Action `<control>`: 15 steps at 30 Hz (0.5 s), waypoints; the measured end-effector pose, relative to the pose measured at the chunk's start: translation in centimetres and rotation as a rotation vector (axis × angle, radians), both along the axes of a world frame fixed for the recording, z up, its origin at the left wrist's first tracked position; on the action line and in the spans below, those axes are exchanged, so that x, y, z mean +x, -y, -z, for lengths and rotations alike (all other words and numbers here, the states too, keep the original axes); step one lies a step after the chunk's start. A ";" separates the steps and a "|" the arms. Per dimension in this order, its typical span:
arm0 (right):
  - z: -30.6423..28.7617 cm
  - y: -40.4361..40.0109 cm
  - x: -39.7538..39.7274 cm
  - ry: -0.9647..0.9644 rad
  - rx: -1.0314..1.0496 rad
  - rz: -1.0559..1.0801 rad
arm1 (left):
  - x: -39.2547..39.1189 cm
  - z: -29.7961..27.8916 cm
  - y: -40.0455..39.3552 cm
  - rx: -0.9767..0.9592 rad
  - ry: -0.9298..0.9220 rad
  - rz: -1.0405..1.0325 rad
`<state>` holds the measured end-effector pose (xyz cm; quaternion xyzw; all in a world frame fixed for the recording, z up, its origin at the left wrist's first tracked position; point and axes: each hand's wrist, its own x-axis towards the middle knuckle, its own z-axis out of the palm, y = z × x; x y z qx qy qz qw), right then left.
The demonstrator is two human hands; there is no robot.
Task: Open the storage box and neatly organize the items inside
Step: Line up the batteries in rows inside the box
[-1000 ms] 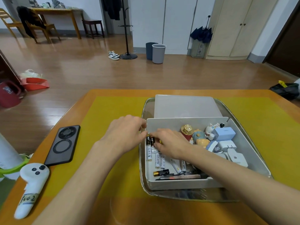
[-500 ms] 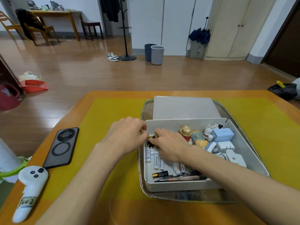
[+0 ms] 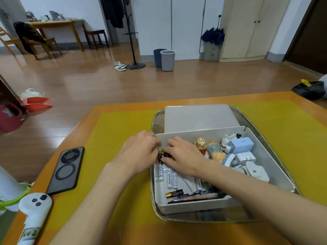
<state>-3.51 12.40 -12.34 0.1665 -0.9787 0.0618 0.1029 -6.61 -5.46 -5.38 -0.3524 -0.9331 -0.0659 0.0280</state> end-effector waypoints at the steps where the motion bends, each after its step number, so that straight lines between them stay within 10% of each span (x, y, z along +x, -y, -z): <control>1: -0.1 0.3 -0.5 -0.003 -0.007 0.029 | -0.1 -0.2 0.2 0.033 -0.010 -0.013; 15: -0.3 1.2 -1.4 0.097 0.040 0.040 | -1.4 -2.0 2.8 0.139 -0.018 -0.164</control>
